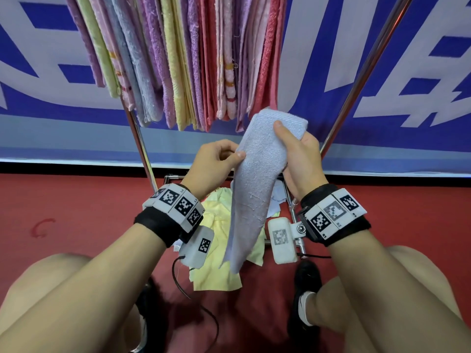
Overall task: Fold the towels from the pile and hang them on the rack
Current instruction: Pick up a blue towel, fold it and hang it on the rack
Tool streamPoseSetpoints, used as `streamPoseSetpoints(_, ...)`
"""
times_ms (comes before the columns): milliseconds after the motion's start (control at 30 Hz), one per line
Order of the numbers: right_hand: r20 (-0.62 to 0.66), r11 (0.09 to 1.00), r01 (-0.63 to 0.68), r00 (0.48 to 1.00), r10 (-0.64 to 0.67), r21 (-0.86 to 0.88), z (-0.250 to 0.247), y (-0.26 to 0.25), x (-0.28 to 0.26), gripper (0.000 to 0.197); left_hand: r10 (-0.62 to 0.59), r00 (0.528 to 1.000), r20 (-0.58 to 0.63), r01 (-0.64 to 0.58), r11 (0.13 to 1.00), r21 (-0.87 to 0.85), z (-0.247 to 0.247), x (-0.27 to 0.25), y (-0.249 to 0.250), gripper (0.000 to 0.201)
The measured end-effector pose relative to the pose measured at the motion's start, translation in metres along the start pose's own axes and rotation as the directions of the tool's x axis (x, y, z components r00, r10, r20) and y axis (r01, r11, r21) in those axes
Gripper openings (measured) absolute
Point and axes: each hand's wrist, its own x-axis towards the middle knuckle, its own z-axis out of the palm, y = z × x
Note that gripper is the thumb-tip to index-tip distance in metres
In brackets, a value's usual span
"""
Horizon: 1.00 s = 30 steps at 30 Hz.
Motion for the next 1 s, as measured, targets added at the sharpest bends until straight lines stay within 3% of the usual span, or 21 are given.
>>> streamPoseSetpoints(67, -0.009, 1.0, 0.004, 1.0, -0.004, -0.007, 0.0, 0.0, 0.001, 0.021, 0.011, 1.0, -0.023, -0.01, 1.0, 0.023, 0.002, -0.002, 0.002, 0.013)
streamPoseSetpoints(200, -0.024, 0.998, 0.026, 0.999, -0.028, -0.054, 0.001, -0.003, 0.0, 0.014, -0.071, 0.986, 0.151, 0.095, 0.984, -0.153, 0.011, -0.006, 0.0, 0.017)
streamPoseSetpoints(300, -0.061, 0.994, 0.025, 0.998, -0.031, -0.103, -0.001, -0.004, 0.007, 0.015, -0.08, 0.984, 0.158, 0.103, 0.984, -0.144, 0.013, -0.009, 0.0, 0.023)
streamPoseSetpoints(400, -0.119, 0.99, -0.122, 0.986, 0.114, -0.067, -0.002, 0.0, 0.011, 0.053, -0.07, 0.99, 0.119, 0.091, 0.98, -0.177, 0.006, -0.01, 0.011, 0.017)
streamPoseSetpoints(467, 0.053, 0.941, -0.324, 0.946, 0.32, 0.093, 0.006, 0.009, -0.001, 0.07, -0.058, 0.997, 0.045, 0.067, 0.969, -0.237, -0.002, -0.007, 0.017, 0.015)
streamPoseSetpoints(533, 0.219, 0.871, -0.43, 0.897, 0.383, 0.238, 0.015, 0.028, -0.017, 0.071, -0.023, 0.998, -0.049, 0.01, 0.967, -0.254, -0.009, -0.003, 0.019, 0.016)
streamPoseSetpoints(567, 0.223, 0.858, -0.445, 0.891, 0.396, 0.257, 0.019, 0.037, -0.023, 0.067, -0.006, 0.996, -0.087, -0.014, 0.972, -0.234, -0.012, -0.001, 0.019, 0.017)
streamPoseSetpoints(700, 0.101, 0.947, -0.322, 0.942, 0.321, -0.006, 0.025, 0.055, -0.029, 0.04, -0.016, 0.98, -0.197, -0.027, 0.976, -0.217, -0.018, 0.0, 0.014, 0.023)
streamPoseSetpoints(767, 0.065, 0.962, -0.273, 0.96, 0.274, -0.016, 0.024, 0.054, -0.023, 0.034, -0.019, 0.979, -0.203, -0.01, 0.99, -0.143, -0.021, 0.002, 0.007, 0.03)
streamPoseSetpoints(900, -0.037, 0.976, -0.208, 0.977, 0.211, 0.07, 0.024, 0.038, -0.012, 0.034, -0.149, 0.989, 0.014, 0.146, 0.98, 0.134, -0.021, 0.001, -0.018, 0.04)
streamPoseSetpoints(1000, -0.06, 0.982, -0.173, 0.982, 0.178, 0.082, 0.024, 0.03, -0.008, 0.03, -0.132, 0.989, 0.064, 0.112, 0.962, 0.25, -0.017, -0.004, -0.03, 0.026)
